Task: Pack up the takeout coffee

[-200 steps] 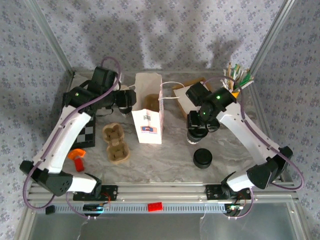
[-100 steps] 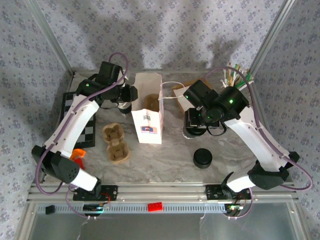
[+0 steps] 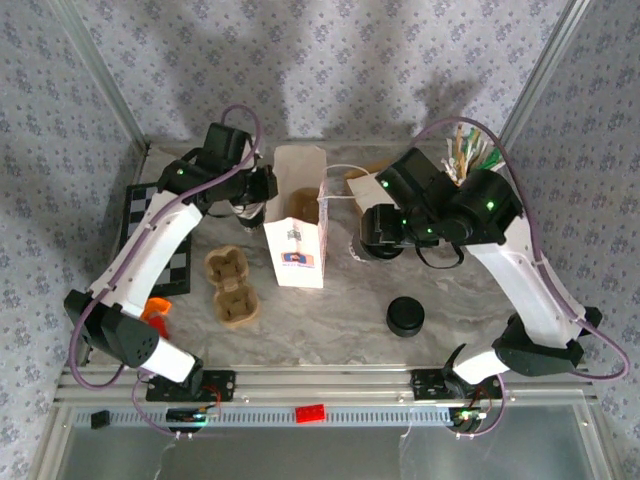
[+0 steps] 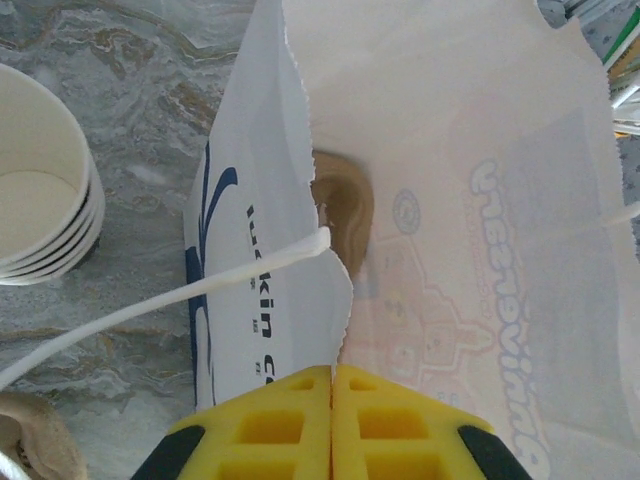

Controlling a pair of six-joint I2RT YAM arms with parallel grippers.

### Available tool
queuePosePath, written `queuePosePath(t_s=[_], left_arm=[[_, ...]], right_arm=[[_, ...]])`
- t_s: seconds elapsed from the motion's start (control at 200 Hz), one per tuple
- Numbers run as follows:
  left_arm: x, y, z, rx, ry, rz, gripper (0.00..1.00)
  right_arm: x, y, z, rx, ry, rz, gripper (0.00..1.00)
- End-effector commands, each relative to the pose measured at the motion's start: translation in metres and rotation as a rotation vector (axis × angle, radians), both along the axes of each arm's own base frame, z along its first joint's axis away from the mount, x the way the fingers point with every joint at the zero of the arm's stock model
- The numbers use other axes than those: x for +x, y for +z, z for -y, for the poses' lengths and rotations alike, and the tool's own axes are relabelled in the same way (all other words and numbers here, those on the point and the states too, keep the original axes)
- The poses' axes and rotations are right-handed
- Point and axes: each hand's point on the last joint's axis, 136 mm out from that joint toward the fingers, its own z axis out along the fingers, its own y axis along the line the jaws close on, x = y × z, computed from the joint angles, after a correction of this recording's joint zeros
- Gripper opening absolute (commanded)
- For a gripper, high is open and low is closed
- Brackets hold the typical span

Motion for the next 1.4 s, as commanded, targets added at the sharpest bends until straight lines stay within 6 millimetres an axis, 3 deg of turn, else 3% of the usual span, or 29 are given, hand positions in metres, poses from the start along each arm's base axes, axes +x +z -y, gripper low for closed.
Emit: queuePosePath(t_s=[0.0, 0.16, 0.35, 0.47, 0.81, 1.129, 1.394], left_arm=[[-0.001, 0.015, 0.003, -0.015, 0.016, 0.036, 0.05], [-0.003, 0.018, 0.004, -0.029, 0.04, 0.033, 0.0], [-0.01, 0.034, 0.0, -0.068, 0.077, 0.047, 0.0], [-0.013, 0.033, 0.001, -0.1, 0.098, 0.029, 0.0], [-0.023, 0.036, 0.003, -0.143, 0.122, 0.02, 0.0], [-0.033, 0.046, 0.01, -0.275, 0.158, -0.001, 0.0], [-0.038, 0.059, 0.027, -0.421, 0.176, -0.013, 0.0]], right_arm=[[-0.021, 0.002, 0.016, -0.042, 0.037, -0.048, 0.59], [-0.023, 0.018, 0.001, 0.042, 0.078, -0.025, 0.59], [-0.021, 0.04, -0.02, 0.159, 0.127, 0.011, 0.58], [-0.02, 0.049, -0.032, 0.211, 0.155, 0.019, 0.58], [0.005, 0.077, -0.059, 0.353, 0.175, 0.079, 0.59], [0.043, 0.059, -0.065, 0.332, 0.08, 0.045, 0.59], [0.055, 0.041, -0.068, 0.271, 0.054, 0.008, 0.58]])
